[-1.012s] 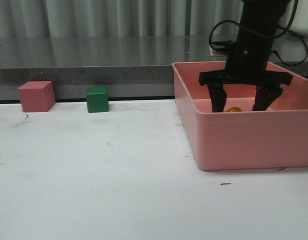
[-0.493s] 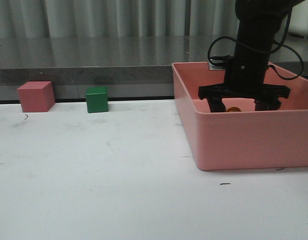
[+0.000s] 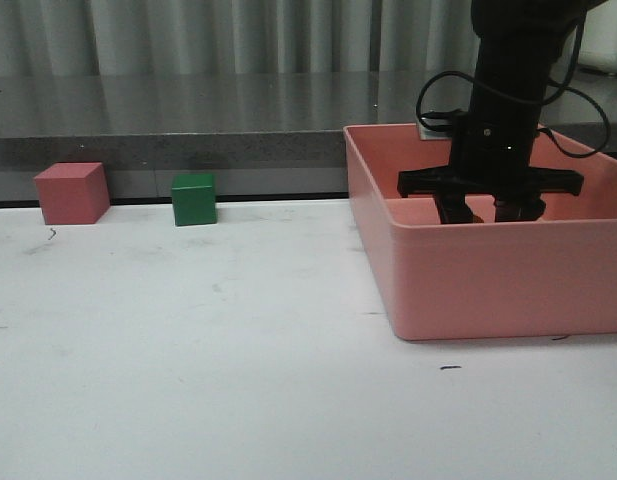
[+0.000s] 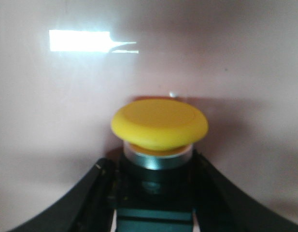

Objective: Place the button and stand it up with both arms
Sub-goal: 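Lower the right gripper into the pink bin and grasp the yellow button, then lift the button out of the bin and carry it toward the left arm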

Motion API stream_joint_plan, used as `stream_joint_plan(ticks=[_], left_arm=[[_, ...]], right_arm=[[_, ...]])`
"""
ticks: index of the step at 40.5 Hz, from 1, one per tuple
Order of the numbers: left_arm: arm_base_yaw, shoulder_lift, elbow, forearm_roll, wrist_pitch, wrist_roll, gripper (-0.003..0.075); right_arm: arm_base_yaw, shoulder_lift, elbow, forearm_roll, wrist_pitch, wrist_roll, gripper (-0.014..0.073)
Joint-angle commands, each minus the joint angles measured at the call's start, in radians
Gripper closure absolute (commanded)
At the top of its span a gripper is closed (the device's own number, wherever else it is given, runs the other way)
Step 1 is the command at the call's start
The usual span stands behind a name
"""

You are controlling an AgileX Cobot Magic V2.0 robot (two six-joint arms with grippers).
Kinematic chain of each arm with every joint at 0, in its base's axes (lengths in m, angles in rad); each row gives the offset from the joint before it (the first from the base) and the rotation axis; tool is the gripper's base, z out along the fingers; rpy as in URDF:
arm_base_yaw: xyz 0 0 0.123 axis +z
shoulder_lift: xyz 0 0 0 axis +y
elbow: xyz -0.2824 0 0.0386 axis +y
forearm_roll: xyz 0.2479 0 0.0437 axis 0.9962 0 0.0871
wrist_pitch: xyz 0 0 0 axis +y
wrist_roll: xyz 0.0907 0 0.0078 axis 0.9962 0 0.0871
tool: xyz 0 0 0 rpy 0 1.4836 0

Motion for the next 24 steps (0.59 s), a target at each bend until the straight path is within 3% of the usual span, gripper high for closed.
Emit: stream_joint_plan(ticks=[1,11,24], left_arm=[[-0.001,0.004,-0.029,-0.007,-0.073,-0.001,0.0303],[-0.001,0.004,-0.029,-0.007,-0.073,-0.001,0.0303],[-0.001,0.004,-0.029,-0.007,-0.073,-0.001,0.0303]], right_arm=[[-0.004,-0.122,-0.028,-0.012,0.013,-0.003,0.0326],[0.027,-0.270,-0.028,-0.010,0.055,-0.003,0.0326],[0.213,-0.374,-0.028,0.020,0.076,-0.003,0.0326]])
